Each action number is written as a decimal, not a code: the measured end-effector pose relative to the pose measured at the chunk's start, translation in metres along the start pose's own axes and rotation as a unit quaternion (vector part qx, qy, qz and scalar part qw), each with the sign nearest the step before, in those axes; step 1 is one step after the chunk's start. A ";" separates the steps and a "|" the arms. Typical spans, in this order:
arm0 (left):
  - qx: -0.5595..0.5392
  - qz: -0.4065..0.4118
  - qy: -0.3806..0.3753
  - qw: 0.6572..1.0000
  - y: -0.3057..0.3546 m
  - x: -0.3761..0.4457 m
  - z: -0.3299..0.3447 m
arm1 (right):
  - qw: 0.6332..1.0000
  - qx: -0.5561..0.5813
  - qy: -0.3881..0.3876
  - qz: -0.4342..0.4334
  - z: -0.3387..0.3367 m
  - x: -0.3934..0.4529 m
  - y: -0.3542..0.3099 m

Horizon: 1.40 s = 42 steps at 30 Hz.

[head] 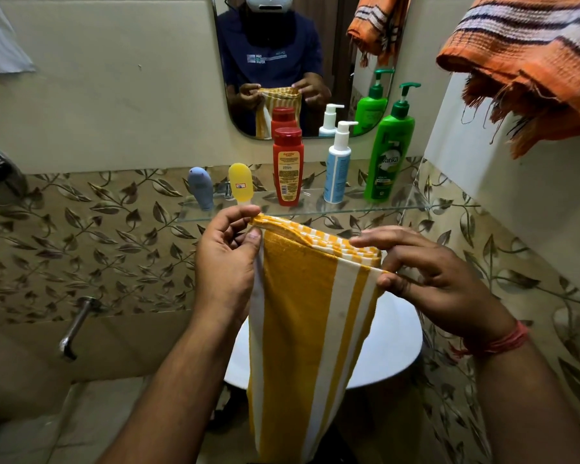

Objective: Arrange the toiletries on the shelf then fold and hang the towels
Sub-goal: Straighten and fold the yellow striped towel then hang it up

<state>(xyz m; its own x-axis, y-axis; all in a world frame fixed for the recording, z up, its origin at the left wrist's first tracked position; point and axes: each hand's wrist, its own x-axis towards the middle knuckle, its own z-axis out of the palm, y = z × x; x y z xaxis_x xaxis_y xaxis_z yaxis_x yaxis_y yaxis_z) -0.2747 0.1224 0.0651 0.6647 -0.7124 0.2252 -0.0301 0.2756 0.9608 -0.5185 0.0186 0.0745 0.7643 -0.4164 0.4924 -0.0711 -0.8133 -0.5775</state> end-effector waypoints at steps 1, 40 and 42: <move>0.000 0.000 0.000 1.000 0.000 0.000 0.000 | 1.000 0.016 0.002 -0.001 0.000 0.000 0.001; -0.042 0.067 -0.110 0.991 0.021 0.017 -0.008 | 0.990 -0.039 0.122 0.049 -0.037 0.039 -0.029; -0.149 0.048 -0.181 0.971 0.017 0.027 -0.012 | 0.989 0.014 0.146 0.035 -0.037 0.042 -0.032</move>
<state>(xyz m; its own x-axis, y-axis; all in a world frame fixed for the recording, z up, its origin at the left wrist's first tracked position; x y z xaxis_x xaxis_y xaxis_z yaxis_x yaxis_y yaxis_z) -0.2484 0.1157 0.0855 0.3627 -0.8394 0.4047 0.1740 0.4876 0.8555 -0.5080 0.0125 0.1376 0.5402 -0.5739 0.6155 -0.0958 -0.7686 -0.6325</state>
